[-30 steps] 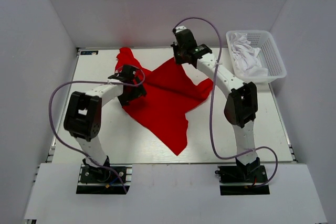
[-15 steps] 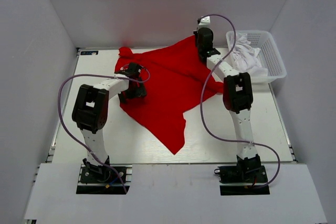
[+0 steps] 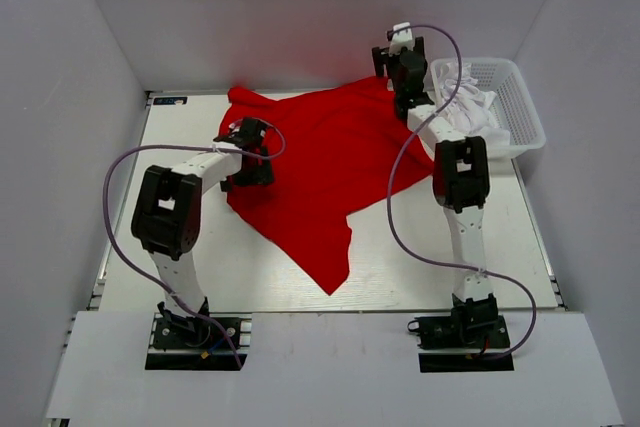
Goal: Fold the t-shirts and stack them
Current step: Flatten out the tshirt
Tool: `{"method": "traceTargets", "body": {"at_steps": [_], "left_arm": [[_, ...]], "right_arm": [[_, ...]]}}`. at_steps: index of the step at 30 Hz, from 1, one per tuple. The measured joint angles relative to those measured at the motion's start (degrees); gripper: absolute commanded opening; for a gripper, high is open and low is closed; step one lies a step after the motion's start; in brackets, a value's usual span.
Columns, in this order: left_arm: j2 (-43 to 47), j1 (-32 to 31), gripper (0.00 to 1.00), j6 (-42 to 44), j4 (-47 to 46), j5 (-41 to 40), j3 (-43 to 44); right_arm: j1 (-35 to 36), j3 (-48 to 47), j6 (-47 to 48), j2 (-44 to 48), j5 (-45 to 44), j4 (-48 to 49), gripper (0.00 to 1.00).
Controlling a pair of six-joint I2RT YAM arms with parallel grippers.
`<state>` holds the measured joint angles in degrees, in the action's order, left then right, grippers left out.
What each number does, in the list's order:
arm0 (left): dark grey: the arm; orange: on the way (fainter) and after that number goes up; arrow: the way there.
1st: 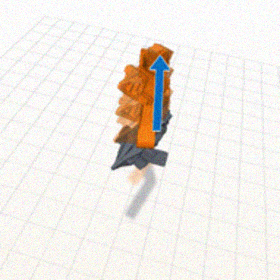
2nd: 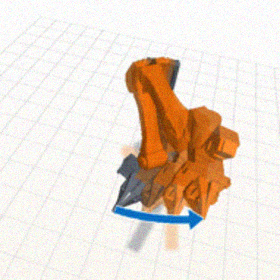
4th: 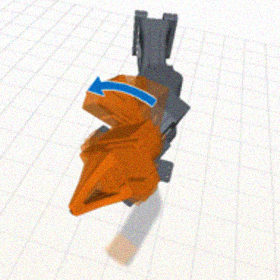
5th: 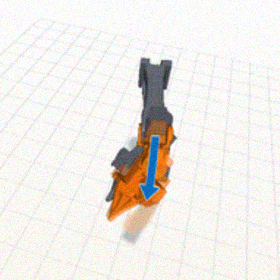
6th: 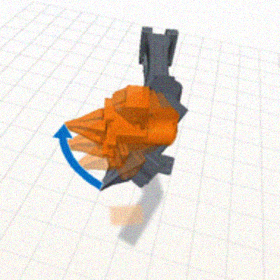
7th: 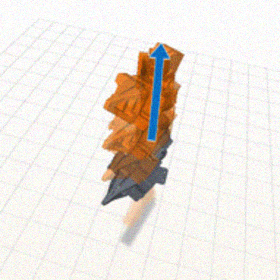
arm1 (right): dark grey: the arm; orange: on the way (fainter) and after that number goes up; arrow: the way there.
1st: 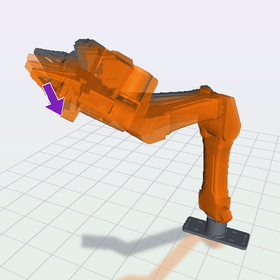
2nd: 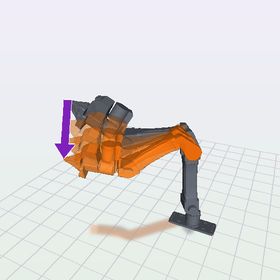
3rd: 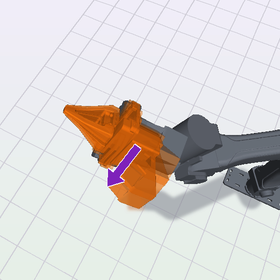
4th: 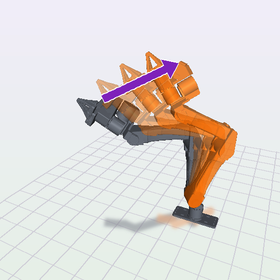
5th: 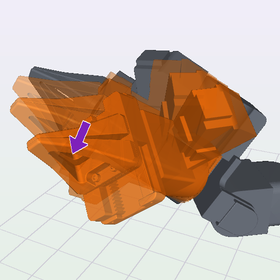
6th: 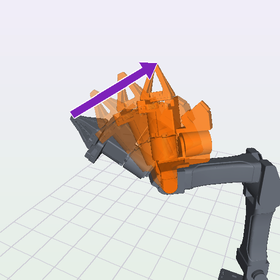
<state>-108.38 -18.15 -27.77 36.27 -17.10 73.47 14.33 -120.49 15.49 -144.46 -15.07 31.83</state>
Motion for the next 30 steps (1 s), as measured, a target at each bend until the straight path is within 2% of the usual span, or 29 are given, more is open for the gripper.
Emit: {"method": "traceTargets", "body": {"at_steps": [3, 6, 10, 13, 15, 19, 23, 30], "left_arm": [[2.6, 0.39, 1.0, 0.85, 0.92, -0.96, 0.2], [6.23, 0.87, 1.0, 1.18, 1.6, -1.31, 1.33], [9.68, 0.96, 1.0, 0.63, 0.55, 1.64, 3.08], [10.01, 0.61, 1.0, -0.66, -0.59, 6.25, 4.83], [10.27, 0.46, 1.0, -1.11, -1.53, 9.25, 4.96], [12.39, 0.26, 1.0, -1.84, -2.08, 12.22, 3.04], [18.64, 0.26, 1.0, -3.08, -1.75, 12.07, -4.13], [29.94, 0.28, 1.0, -4.76, 0.63, 11.78, -12.72]], "right_arm": [[0.76, 4.33, -1.42, 9.53, 3.39, -8.96, 0.9], [1.57, 8.31, -7.19, 20.55, 8.24, -18.86, 0.9], [2.8, 24.17, -16.59, 38.36, 14.6, -25.11, 0.9], [3.63, 35.39, -22.03, 45.72, 18.12, -28.79, 0.9], [4.68, 39.98, -24.59, 45.59, 18.8, -32.61, 0.9], [7.41, 44.22, -27.43, 38.95, 18.88, -41.83, 0.9], [10.6, 46.84, -29.05, 35.69, 18.71, -48.06, 0.9], [14.62, 50.21, -33.33, 35.5, 18.86, -46.64, 0.9]]}}
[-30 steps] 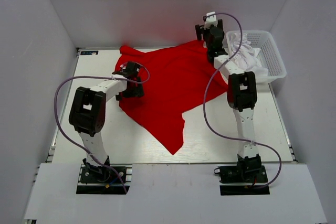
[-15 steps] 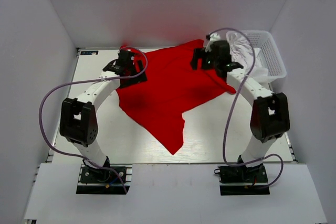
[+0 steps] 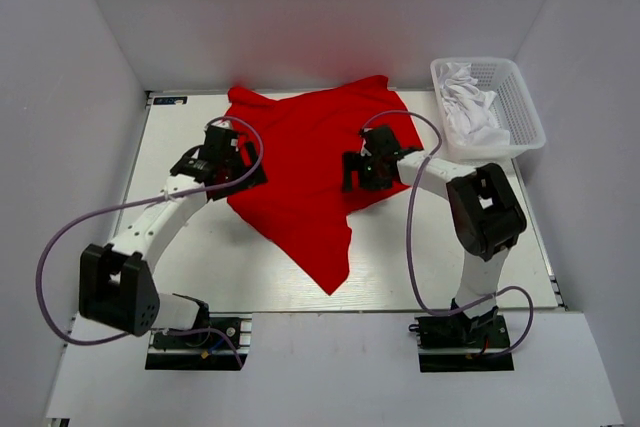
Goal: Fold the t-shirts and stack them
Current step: Flatten out the tshirt
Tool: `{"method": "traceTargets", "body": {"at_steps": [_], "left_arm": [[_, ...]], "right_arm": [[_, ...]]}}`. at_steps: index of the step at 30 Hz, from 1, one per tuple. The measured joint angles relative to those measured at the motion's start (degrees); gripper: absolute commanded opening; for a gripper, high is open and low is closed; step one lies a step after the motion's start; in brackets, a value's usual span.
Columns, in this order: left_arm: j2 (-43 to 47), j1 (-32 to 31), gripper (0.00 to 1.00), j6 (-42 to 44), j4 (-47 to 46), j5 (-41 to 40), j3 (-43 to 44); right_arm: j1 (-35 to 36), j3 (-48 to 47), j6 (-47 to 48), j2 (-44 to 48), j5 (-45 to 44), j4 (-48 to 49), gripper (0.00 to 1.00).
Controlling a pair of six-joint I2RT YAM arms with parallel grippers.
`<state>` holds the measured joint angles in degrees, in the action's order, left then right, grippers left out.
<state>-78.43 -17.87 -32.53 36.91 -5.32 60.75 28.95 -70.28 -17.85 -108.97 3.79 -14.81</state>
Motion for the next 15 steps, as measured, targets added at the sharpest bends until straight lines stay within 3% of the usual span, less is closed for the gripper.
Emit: {"method": "traceTargets", "body": {"at_steps": [8, 15], "left_arm": [[8.04, 0.15, 1.0, -0.92, 1.6, -3.04, -1.11], [3.67, 0.68, 1.0, -1.42, 2.34, -4.76, 2.51]], "right_arm": [[9.27, 14.67, -7.65, 11.72, 2.82, 3.21, 0.9], [23.71, 7.48, -7.74, 10.43, 11.23, -5.68, 0.9]]}}
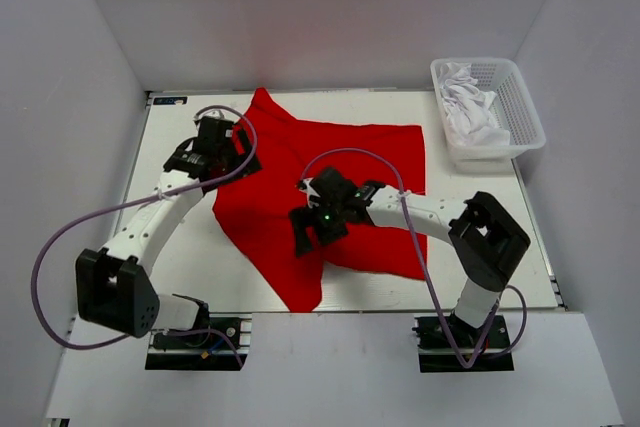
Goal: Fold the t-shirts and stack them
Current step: Flatten out the tshirt
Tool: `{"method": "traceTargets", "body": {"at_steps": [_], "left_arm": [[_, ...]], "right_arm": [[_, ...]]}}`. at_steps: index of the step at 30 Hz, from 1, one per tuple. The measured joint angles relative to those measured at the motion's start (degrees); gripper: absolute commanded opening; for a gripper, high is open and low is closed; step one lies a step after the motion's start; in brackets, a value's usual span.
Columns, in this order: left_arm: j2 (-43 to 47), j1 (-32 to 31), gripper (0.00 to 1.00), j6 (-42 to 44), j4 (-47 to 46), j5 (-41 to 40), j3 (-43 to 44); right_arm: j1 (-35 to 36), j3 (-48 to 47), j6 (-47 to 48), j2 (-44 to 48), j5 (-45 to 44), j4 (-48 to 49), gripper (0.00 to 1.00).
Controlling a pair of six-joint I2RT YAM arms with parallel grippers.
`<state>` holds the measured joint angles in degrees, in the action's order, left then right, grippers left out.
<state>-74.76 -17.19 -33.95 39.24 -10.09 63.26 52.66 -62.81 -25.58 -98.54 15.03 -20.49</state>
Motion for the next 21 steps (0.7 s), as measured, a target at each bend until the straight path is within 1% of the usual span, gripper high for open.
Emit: {"method": "traceTargets", "body": {"at_steps": [2, 4, 9, 12, 15, 18, 21], "left_arm": [[-2.97, 0.15, 1.0, 0.0, -0.24, -0.02, 2.14], [-5.62, 0.22, 1.0, 0.07, -0.09, -0.04, 3.63], [-14.78, 0.2, 1.0, 0.81, 0.68, -0.52, 9.62], [-23.45, 0.09, 1.0, 1.88, 1.64, -1.27, 16.35], [-34.56, 0.11, 1.0, 2.51, 3.85, -1.9, 26.29], [-44.17, 0.15, 1.0, 3.32, 5.62, -3.08, 34.05], [-51.1, 0.35, 1.0, 4.15, 7.76, -4.22, 39.17]], "right_arm": [[1.16, -3.3, 0.74, -0.52, 1.25, -0.68, 0.9], [1.03, -5.9, 1.29, -0.52, 0.17, -1.9, 0.9], [-2.14, -10.62, 1.99, -0.52, -13.55, -7.61, 0.9], [-7.32, -11.91, 2.03, -0.52, -20.28, -10.45, 0.9], [-14.05, -12.04, 2.32, -0.59, -24.33, -12.02, 0.9], [-20.7, -13.09, 3.52, -2.1, -26.27, -13.25, 0.9], [-24.98, -16.09, 4.87, -6.1, -26.82, -13.18, 0.9]]}}
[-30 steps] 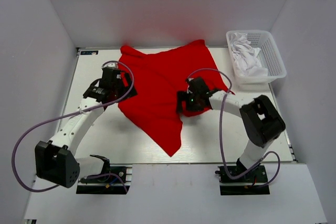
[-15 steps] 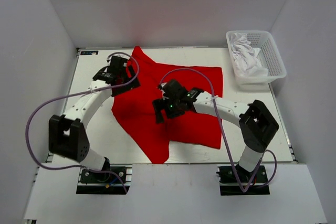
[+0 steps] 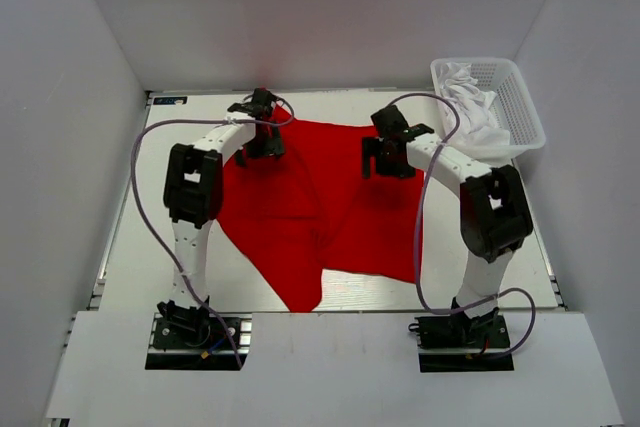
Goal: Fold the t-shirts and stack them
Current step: Flatten out the tshirt
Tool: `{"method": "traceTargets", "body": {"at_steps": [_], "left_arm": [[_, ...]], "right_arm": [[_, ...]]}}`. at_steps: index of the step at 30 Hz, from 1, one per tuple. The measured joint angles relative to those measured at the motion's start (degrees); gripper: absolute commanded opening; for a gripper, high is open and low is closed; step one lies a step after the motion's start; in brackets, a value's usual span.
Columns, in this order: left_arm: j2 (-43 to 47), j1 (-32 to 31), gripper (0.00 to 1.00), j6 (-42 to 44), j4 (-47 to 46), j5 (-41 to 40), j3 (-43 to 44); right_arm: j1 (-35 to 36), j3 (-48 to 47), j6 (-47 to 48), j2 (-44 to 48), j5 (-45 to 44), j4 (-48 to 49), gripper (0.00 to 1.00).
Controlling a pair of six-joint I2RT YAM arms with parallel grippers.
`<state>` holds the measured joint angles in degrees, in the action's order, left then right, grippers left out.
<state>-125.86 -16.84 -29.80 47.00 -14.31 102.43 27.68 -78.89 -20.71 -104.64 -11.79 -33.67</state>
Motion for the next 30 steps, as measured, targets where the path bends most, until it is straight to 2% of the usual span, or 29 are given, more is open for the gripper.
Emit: {"method": "traceTargets", "body": {"at_steps": [2, 8, 13, 19, 22, 30], "left_arm": [[-4.04, 0.17, 1.0, 0.04, 1.31, -0.04, 3.02], [-6.38, 1.92, 1.0, 1.62, 0.74, 0.55, 6.6], [-9.62, 4.07, 1.0, 7.85, -2.27, 2.97, 11.26], [-19.02, 6.62, 1.0, 15.43, -7.1, 6.95, 25.7], [-20.96, 8.17, 1.0, 18.23, -11.08, 11.23, 28.11], [-20.92, 10.25, 1.0, 22.34, -14.49, 20.52, 28.09]], "right_arm": [[-1.88, -2.05, 0.5, -3.06, 0.55, 0.22, 0.9], [-7.02, -10.36, 2.91, -13.25, 5.77, 0.07, 0.9], [-10.12, -20.04, 4.68, -21.24, 6.88, -2.4, 0.9], [-12.68, -39.95, 6.56, -33.44, 9.97, -5.42, 0.9], [-13.79, -49.77, 8.31, -39.56, 10.43, -3.54, 0.9], [-15.58, -51.08, 13.57, -40.92, 10.6, 3.17, 0.9]]}}
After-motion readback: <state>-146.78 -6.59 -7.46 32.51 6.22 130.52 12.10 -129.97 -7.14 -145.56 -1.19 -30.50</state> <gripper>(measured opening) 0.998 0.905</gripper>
